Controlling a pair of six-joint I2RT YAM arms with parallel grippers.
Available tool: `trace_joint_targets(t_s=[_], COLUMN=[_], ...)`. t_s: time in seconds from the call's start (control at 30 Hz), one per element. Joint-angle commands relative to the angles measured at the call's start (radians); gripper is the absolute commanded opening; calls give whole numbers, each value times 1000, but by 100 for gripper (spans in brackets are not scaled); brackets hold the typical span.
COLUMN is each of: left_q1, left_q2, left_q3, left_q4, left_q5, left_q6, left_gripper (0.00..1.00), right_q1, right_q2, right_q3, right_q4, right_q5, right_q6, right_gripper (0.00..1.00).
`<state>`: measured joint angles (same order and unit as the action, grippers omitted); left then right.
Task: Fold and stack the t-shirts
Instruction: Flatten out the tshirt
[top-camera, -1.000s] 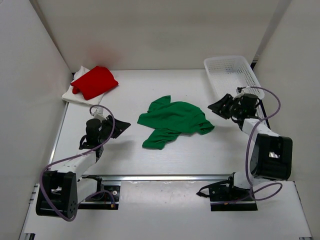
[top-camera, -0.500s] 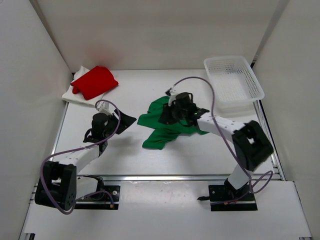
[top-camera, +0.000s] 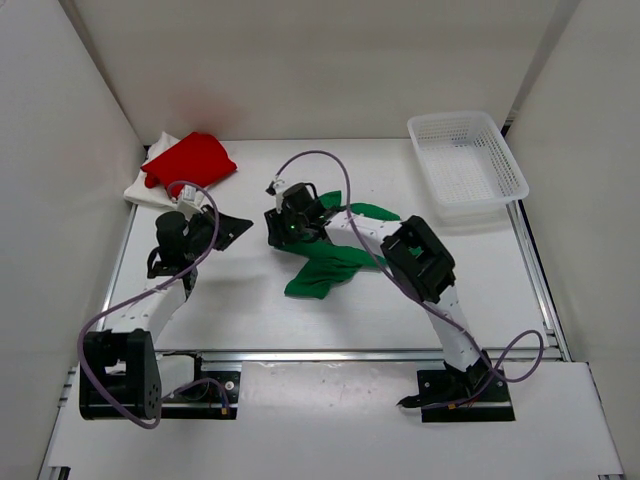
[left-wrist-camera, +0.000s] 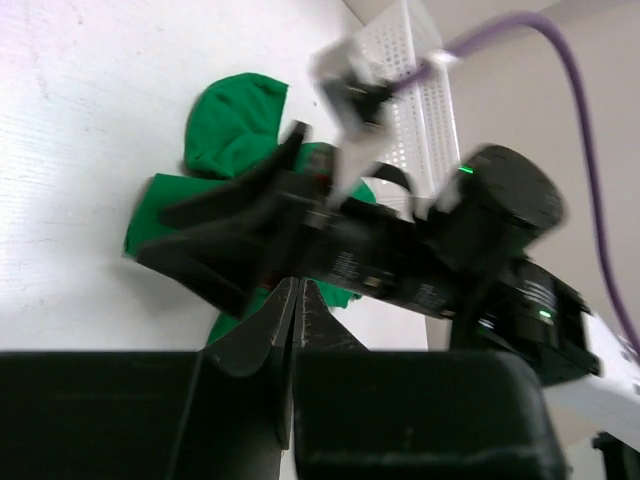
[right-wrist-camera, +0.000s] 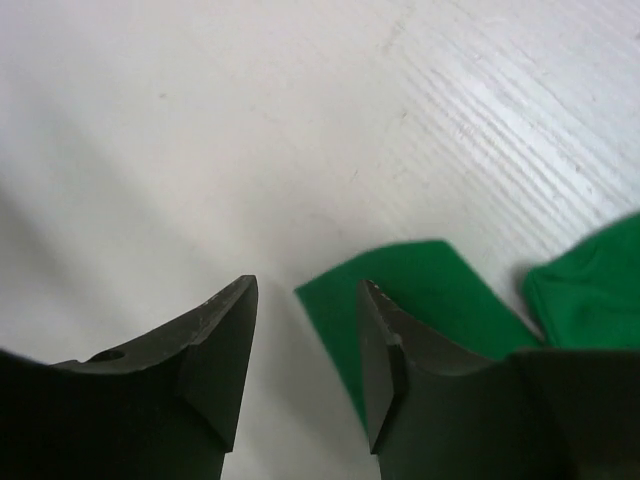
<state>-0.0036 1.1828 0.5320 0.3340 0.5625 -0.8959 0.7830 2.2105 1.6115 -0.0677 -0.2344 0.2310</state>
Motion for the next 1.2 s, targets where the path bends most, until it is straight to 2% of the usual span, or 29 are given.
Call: trace_joint_targets(t_s=[0.0, 0.13, 0.23, 0.37, 0.43, 0.5, 0.57, 0.63, 0.73, 0.87, 0.97, 1.03, 1.07, 1.1, 1.17], left_q1=[4, 2, 2, -1, -3, 4, 1, 2, 1, -59, -142, -186, -231, -248, -305], left_q2=[-66, -54, -49, -37, -34, -37, -40, -35, -34, -29, -31, -22, -19, -2, 12], left_q3=[2, -29, -18, 20, 13, 39, 36, 8, -43, -4, 19, 28, 31, 33, 45], left_q4=[-16, 14, -6, -88, -60, -76, -93, -49, 52, -56, -69, -81, -79, -91, -107], left_q5=[30, 40, 19, -19, 4, 16, 4, 7, 10, -53, -116, -143, -163, -180, -255], left_q6=[20, -9, -6, -26, -47, -18, -8, -31, -57, 24, 38, 43, 54, 60, 95], left_gripper=[10, 14, 17, 8, 0, 0, 0, 0, 0, 0, 0, 5, 12, 18, 26], right_q1=[30, 58, 82, 99, 104, 99, 91, 76, 35, 9, -42, -97, -140, -183, -258], right_q2=[64, 113, 114, 75, 32, -24, -31, -47, -119, -305, -556, -774, -820, -935, -1092], right_q3=[122, 192, 174, 78, 18, -63, -85, -120, -240, -303, -444, -580, -614, -680, -764], right_q4=[-95, -170, -192, -166, -115, -58, -52, -21, 93, 68, 34, -7, -41, -64, -144], right_q5=[142, 266, 342, 388, 392, 406, 411, 368, 265, 268, 206, 141, 115, 103, 73], right_q6=[-56, -70, -68, -26, -6, 5, 7, 28, 85, 53, 74, 111, 122, 135, 152], right_gripper=[42, 42, 42, 40, 39, 33, 23, 11, 0, 0, 0, 0, 0, 0, 0])
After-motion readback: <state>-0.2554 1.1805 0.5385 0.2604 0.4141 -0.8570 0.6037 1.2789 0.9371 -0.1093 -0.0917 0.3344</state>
